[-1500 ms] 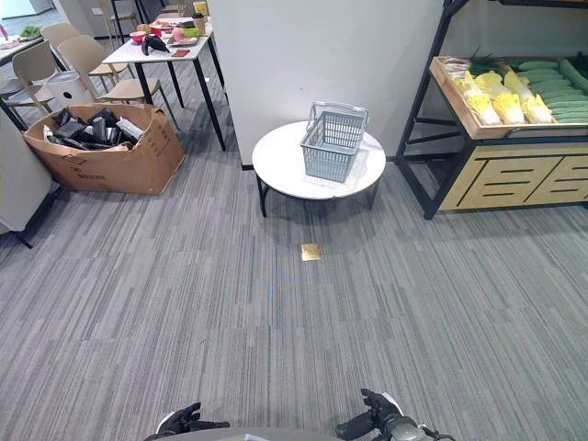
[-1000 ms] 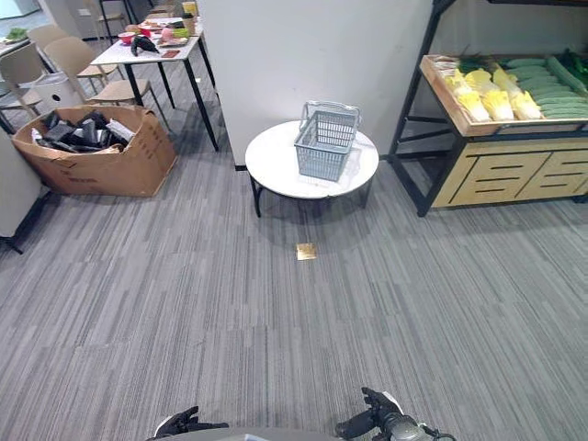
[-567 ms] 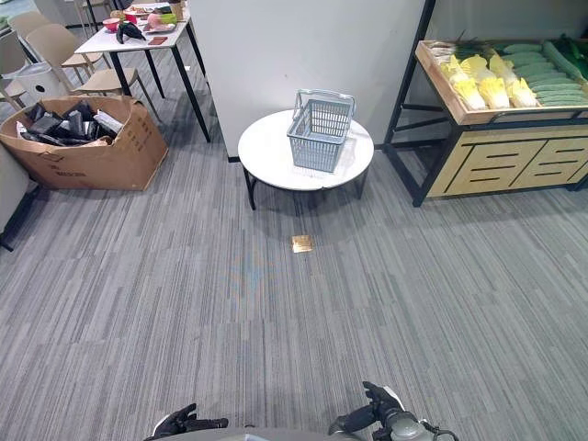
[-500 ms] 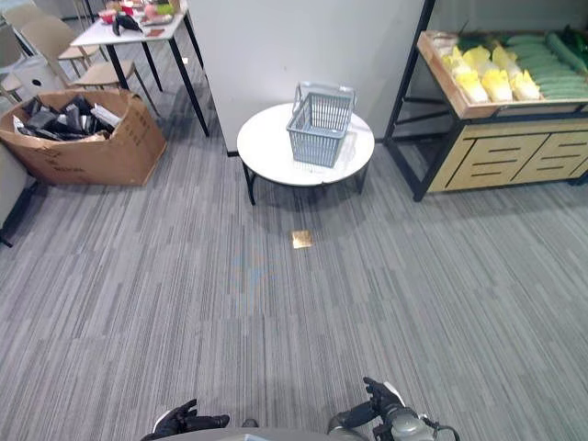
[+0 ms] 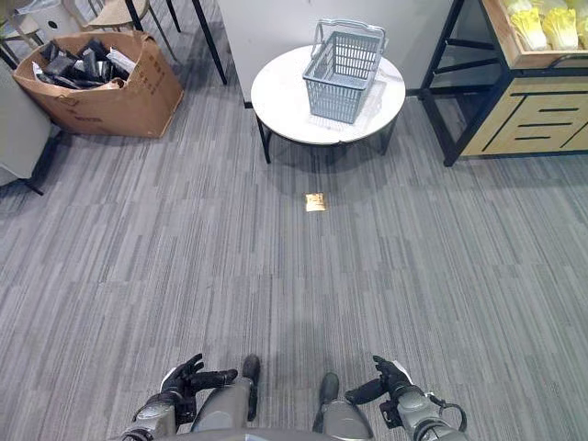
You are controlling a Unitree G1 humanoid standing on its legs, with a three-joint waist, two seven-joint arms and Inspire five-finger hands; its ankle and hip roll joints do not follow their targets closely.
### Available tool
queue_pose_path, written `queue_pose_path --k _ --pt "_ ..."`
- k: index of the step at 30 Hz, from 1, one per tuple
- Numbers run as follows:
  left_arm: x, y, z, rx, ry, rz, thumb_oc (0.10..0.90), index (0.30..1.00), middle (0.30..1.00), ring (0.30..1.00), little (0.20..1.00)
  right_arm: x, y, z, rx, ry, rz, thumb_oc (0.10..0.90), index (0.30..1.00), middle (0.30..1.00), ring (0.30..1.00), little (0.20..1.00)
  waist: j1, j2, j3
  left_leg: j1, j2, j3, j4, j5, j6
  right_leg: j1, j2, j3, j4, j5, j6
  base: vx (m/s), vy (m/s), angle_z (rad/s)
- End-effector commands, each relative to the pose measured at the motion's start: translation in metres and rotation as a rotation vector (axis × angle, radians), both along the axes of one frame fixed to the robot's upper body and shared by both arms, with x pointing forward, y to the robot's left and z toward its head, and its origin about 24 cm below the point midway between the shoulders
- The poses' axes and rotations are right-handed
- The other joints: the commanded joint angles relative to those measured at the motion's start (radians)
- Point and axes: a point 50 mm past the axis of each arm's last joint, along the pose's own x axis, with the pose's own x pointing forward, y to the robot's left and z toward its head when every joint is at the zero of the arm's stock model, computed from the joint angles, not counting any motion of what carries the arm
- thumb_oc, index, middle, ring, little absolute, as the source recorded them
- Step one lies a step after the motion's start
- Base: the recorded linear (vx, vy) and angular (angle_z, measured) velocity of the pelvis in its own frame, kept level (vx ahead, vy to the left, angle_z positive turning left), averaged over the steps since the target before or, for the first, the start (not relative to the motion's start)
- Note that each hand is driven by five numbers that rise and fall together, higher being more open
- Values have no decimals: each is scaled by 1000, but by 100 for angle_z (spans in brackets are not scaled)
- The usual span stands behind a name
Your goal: Get the vegetables into the basket
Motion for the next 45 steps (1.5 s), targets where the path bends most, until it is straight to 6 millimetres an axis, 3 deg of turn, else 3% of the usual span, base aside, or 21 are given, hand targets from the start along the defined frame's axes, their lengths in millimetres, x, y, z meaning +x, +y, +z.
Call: queue_pose_path --k 1,3,7,9,11,13,14,16,17,18,21,25,28,31,32,34,35,36,38,40,45 --pt "-38 11 -8 55 127 -31 900 1000 1000 1000 1000 -5 -16 4 -40 -9 -27 900 1000 1000 1000 1000 18 -5 -28 -27 30 31 -47 98 16 11 -69 71 102 -14 94 387 225 -16" --pt "-54 14 -11 42 172 -32 900 1000 1000 1000 1000 -10 -18 2 -32 6 -35 900 1000 1000 1000 1000 37 -9 -66 -27 32 34 -56 100 21 68 -81 130 95 -48 117 505 340 -46" --pt "-55 20 -10 62 189 -55 900 1000 1000 1000 1000 -18 -15 -1 -15 32 -47 900 1000 1000 1000 1000 36 -41 -87 -41 6 65 9 60 47 67 -131 141 118 -33 146 232 252 -68" --pt "-52 30 -7 84 190 -70 900 1000 1000 1000 1000 -20 -8 -4 13 43 -42 900 1000 1000 1000 1000 35 -76 -96 -62 -33 93 103 -7 83 29 -183 173 178 56 175 245 376 -20" --pt "-48 33 -5 96 180 -85 900 1000 1000 1000 1000 -20 -5 -5 23 50 -28 900 1000 1000 1000 1000 35 -87 -96 -60 -61 102 135 -50 107 -5 -205 188 248 126 180 187 324 -13" --pt "-45 38 -3 104 174 -101 900 1000 1000 1000 1000 -15 0 -5 42 36 -24 900 1000 1000 1000 1000 29 -89 -85 -30 -83 108 137 -81 136 -67 -218 193 378 222 173 186 390 -18" --pt "-42 40 -2 109 171 -119 900 1000 1000 1000 1000 -10 5 -4 60 21 -15 900 1000 1000 1000 1000 17 -70 -67 12 -95 103 120 -92 155 -121 -201 190 494 254 166 140 332 3" --pt "-40 41 -1 112 172 -130 900 1000 1000 1000 1000 -7 9 -4 71 8 -6 900 1000 1000 1000 1000 12 -64 -56 38 -101 102 109 -100 165 -149 -201 173 533 261 162 181 277 30" --pt "-38 45 0 119 168 -129 900 1000 1000 1000 1000 -1 14 -3 86 -9 10 900 1000 1000 1000 1000 1 -57 -44 87 -114 95 79 -106 172 -196 -197 133 541 243 153 438 274 5" --pt "-32 45 1 127 161 -136 900 1000 1000 1000 1000 11 20 1 98 -49 25 900 1000 1000 1000 1000 -15 -64 -28 141 -124 89 42 -119 166 -249 -190 76 397 194 148 381 170 -17" --pt "-31 44 1 128 163 -138 900 1000 1000 1000 1000 14 22 2 104 -60 22 900 1000 1000 1000 1000 -22 -68 -20 162 -127 83 37 -131 161 -256 -188 61 320 194 153 201 -27 -3" --pt "-40 39 -3 114 197 -149 900 1000 1000 1000 1000 19 30 3 121 -64 85 900 1000 1000 1000 1000 -56 -73 -23 280 -124 41 41 -223 131 -311 -208 80 76 291 203 450 -122 34" --pt "-48 37 -5 98 218 -142 900 1000 1000 1000 1000 14 30 1 120 -47 93 900 1000 1000 1000 1000 -56 -77 -45 329 -115 24 38 -255 115 -298 -205 79 83 287 199 346 -139 36" --pt "-52 35 -6 93 230 -133 900 1000 1000 1000 1000 12 28 0 121 -41 85 900 1000 1000 1000 1000 -59 -64 -69 359 -84 13 38 -247 97 -283 -187 61 96 274 187 350 -213 50" --pt "-57 35 -7 85 238 -116 900 1000 1000 1000 1000 11 25 1 119 -42 78 900 1000 1000 1000 1000 -64 -48 -86 370 -47 2 52 -219 75 -280 -159 48 132 238 165 295 -213 18" --pt "-57 34 -8 80 237 -113 900 1000 1000 1000 1000 10 22 1 113 -42 74 900 1000 1000 1000 1000 -66 -40 -90 363 -34 -3 74 -203 63 -279 -146 40 145 220 155 263 -201 2" --pt "-54 29 -8 78 226 -131 900 1000 1000 1000 1000 11 15 3 103 -56 46 900 1000 1000 1000 1000 -67 -31 -87 339 -20 -12 151 -132 40 -263 -127 26 155 197 135 158 -141 0" --pt "-54 29 -8 78 226 -132 900 1000 1000 1000 1000 11 15 3 102 -56 46 900 1000 1000 1000 1000 -68 -30 -88 337 -19 -13 153 -133 40 -263 -126 24 155 197 135 216 -193 -8" --pt "-40 25 -6 77 181 -138 900 1000 1000 1000 1000 11 1 6 66 -66 -5 900 1000 1000 1000 1000 -63 -42 -66 238 -30 -18 336 -41 18 -228 -121 5 147 167 102 170 -157 -9" --pt "-30 22 -4 74 142 -144 900 1000 1000 1000 1000 6 -10 6 42 -54 -48 900 1000 1000 1000 1000 -58 -44 -50 185 -30 4 362 -19 23 -198 -121 -6 138 146 92 175 -128 -5" --pt "-20 19 -2 82 110 -168 900 1000 1000 1000 1000 -2 -21 6 8 -31 -91 900 1000 1000 1000 1000 -41 -47 -36 64 -44 52 263 -82 48 -147 -123 -5 124 102 98 217 -43 29"
